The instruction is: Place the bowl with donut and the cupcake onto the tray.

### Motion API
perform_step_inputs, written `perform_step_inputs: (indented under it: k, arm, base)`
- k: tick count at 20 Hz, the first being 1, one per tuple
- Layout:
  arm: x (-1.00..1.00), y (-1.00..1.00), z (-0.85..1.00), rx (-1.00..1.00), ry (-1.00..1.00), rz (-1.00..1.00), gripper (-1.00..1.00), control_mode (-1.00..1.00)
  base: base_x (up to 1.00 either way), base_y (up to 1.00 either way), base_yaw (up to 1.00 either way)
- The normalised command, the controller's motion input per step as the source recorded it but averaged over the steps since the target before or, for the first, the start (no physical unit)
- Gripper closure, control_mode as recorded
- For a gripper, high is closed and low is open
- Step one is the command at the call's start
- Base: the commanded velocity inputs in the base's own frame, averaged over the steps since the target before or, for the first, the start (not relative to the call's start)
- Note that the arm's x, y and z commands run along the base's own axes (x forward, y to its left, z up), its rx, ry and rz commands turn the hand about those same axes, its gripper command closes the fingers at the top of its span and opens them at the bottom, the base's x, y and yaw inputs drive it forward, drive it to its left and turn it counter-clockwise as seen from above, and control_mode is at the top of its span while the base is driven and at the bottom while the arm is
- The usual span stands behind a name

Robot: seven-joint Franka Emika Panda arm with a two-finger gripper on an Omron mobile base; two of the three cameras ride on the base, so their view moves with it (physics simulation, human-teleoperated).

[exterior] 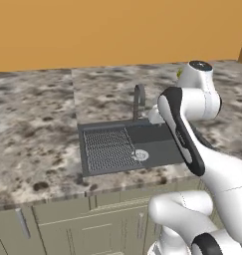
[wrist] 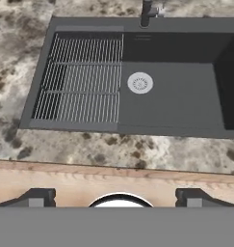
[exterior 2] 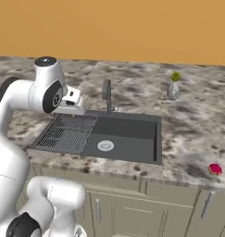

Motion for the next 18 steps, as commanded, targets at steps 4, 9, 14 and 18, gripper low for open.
perform_step_inputs:
  k: [4, 9, 14, 18]
  arm:
    - [0.00, 0.00, 0.00, 0.00, 0.00, 0.00, -1.00, 1.00]
    - [0.00, 0.00, 0.00, 0.00, 0.00, 0.00, -1.00, 1.00]
    - [0.00, 0.00, 0.00, 0.00, 0.00, 0.00, -1.00, 1.00]
    - [0.00, 0.00, 0.00, 0.00, 0.00, 0.00, -1.00, 1.00]
  base:
    - [-0.02, -1.00, -0.09]
    - [0.00, -1.00, -0.09]
    - [0.00, -1.00, -0.07]
    - [0.01, -1.00, 0.00]
